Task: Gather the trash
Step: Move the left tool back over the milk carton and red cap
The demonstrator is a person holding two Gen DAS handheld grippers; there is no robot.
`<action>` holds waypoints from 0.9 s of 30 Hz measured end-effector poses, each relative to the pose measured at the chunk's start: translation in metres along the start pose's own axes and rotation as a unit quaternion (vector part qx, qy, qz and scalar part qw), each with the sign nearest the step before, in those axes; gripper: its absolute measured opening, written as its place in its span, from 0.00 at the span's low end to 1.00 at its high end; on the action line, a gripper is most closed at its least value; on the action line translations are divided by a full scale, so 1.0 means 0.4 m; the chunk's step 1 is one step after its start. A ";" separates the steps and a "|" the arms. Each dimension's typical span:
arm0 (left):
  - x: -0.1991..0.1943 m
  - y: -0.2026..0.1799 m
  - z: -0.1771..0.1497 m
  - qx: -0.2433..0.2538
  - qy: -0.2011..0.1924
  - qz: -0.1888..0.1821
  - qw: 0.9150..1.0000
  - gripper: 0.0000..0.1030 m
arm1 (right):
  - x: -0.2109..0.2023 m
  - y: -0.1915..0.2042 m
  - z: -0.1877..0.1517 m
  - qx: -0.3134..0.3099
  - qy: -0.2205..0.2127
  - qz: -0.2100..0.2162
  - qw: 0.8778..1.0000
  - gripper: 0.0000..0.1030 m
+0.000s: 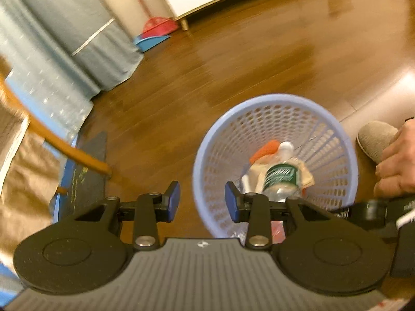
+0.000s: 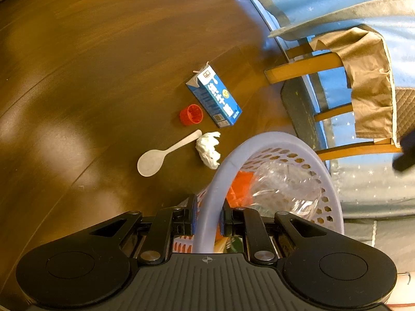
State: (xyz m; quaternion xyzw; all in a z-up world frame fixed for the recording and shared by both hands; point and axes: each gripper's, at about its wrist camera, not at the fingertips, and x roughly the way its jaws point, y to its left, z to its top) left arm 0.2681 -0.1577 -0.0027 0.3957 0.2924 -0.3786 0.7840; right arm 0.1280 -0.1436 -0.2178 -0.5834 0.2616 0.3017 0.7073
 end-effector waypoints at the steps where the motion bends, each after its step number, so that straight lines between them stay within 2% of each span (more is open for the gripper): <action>1: -0.009 0.010 -0.016 -0.012 0.005 0.001 1.000 0.33 | 0.000 0.000 0.000 0.000 0.000 0.000 1.000 0.12; 9: -0.065 0.056 -0.144 -0.091 0.039 0.019 0.995 0.33 | 0.000 0.006 -0.004 -0.005 0.002 0.000 1.000 0.12; 13: -0.092 0.031 -0.204 -0.102 0.057 0.023 0.993 0.33 | 0.001 0.014 -0.006 -0.012 0.002 -0.005 1.000 0.12; 20: -0.097 0.018 -0.310 -0.152 0.080 0.016 0.985 0.33 | 0.003 0.036 -0.015 -0.039 0.005 -0.019 0.999 0.13; 27: -0.110 0.003 -0.366 -0.169 0.085 0.013 0.982 0.33 | 0.026 0.065 -0.057 -0.077 0.015 -0.044 0.996 0.13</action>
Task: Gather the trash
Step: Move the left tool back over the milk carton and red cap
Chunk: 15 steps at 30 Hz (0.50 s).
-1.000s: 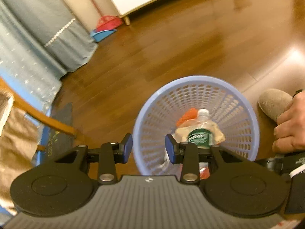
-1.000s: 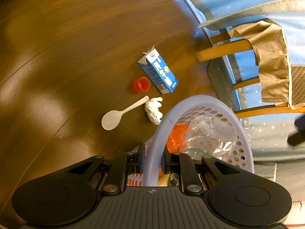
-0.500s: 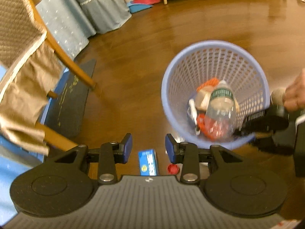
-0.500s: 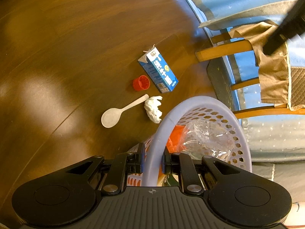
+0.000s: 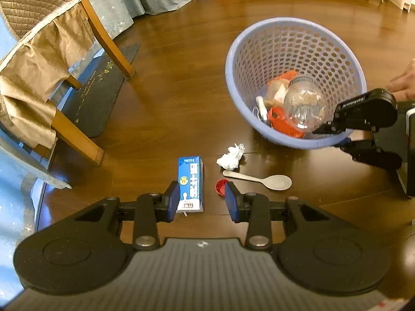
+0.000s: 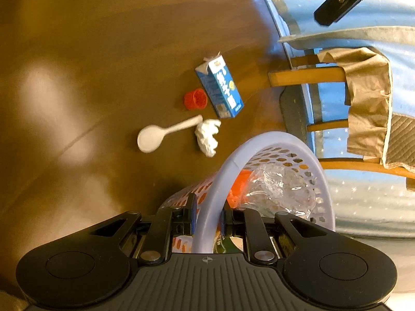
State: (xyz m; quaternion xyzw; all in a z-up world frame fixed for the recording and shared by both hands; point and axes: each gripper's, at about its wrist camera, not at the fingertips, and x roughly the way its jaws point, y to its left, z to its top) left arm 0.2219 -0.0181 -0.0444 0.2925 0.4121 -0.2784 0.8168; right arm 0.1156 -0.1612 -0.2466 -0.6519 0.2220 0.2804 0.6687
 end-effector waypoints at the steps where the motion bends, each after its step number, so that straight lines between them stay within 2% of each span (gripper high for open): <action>1: 0.000 0.002 -0.004 -0.004 -0.001 -0.001 1.000 0.33 | 0.007 0.002 -0.008 -0.003 0.004 -0.002 1.000 0.12; 8: 0.044 -0.002 -0.022 -0.021 0.000 -0.006 1.000 0.32 | 0.056 -0.015 -0.070 -0.017 0.017 -0.013 1.000 0.13; 15: 0.120 -0.030 -0.032 -0.023 0.013 -0.015 1.000 0.32 | 0.094 -0.033 -0.133 -0.055 0.007 -0.011 0.998 0.13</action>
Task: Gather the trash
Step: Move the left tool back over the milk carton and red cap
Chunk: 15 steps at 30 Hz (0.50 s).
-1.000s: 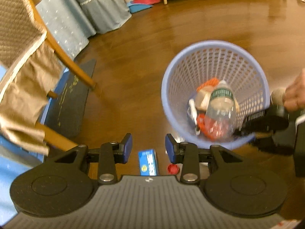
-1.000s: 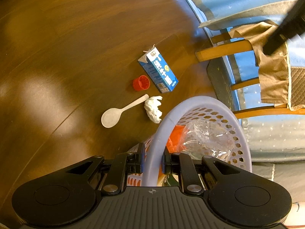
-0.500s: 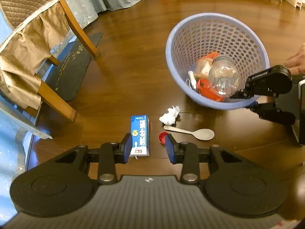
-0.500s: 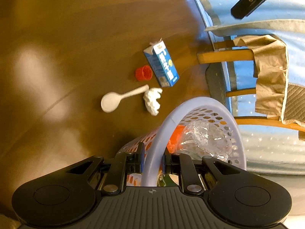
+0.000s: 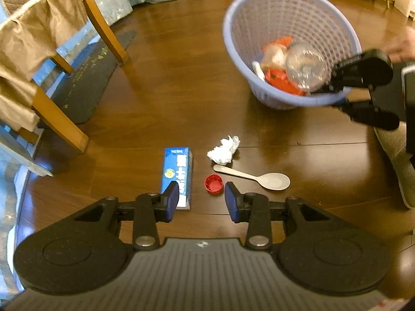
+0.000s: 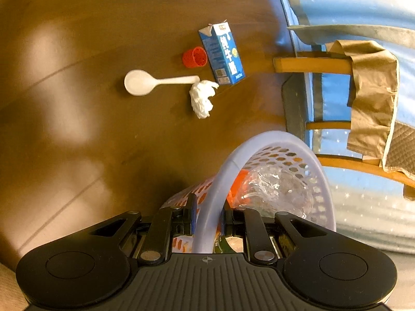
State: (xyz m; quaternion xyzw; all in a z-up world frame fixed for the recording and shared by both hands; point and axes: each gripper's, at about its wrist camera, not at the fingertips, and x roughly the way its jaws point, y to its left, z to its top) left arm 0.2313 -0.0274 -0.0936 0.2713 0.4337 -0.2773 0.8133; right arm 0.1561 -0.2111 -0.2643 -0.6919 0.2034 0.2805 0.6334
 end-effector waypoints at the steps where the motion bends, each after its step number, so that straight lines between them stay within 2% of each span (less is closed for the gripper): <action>1: 0.008 -0.003 -0.001 0.001 0.002 -0.001 1.000 0.32 | 0.005 -0.003 -0.008 -0.003 0.000 0.002 1.000 0.13; 7: 0.070 -0.022 -0.002 0.009 0.011 -0.008 1.000 0.33 | 0.030 -0.018 -0.038 -0.021 -0.005 0.007 1.000 0.12; 15: 0.147 -0.025 0.001 -0.021 0.008 -0.018 1.000 0.34 | 0.063 -0.063 -0.057 -0.031 -0.013 0.019 0.999 0.12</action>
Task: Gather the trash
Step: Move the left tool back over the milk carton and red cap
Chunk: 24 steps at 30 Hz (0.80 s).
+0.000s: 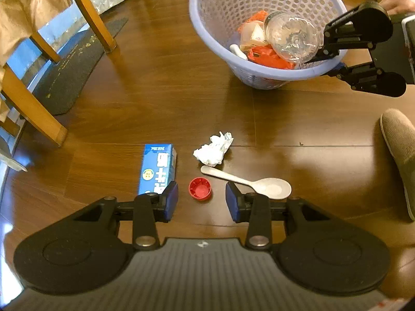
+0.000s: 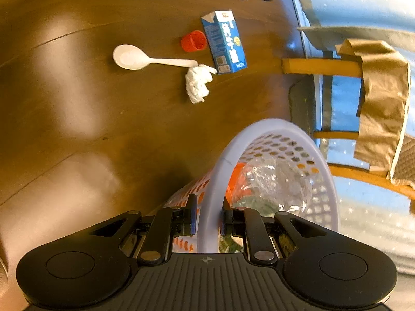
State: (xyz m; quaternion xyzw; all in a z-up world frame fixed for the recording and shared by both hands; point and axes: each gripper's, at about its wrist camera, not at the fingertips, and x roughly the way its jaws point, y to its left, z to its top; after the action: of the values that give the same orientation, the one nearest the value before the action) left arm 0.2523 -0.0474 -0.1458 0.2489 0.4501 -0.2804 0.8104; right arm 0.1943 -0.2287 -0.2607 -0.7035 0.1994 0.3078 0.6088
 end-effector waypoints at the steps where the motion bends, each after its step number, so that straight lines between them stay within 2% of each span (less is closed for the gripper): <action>1: 0.005 -0.001 -0.001 -0.005 -0.002 0.000 1.000 0.34 | 0.002 -0.003 -0.004 0.007 0.001 -0.002 1.000 0.13; 12: 0.061 -0.004 -0.034 -0.018 -0.002 0.002 1.000 0.37 | 0.012 0.001 -0.014 0.094 0.033 -0.029 0.995 0.13; 24: 0.179 0.002 -0.072 -0.018 0.016 0.003 1.000 0.38 | 0.032 -0.046 0.019 0.124 0.032 -0.022 0.991 0.12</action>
State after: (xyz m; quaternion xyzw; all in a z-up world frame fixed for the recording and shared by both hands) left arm 0.2672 -0.0445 -0.2215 0.2403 0.4672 -0.2658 0.8083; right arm 0.2141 -0.2170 -0.2565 -0.6358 0.2399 0.2449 0.6915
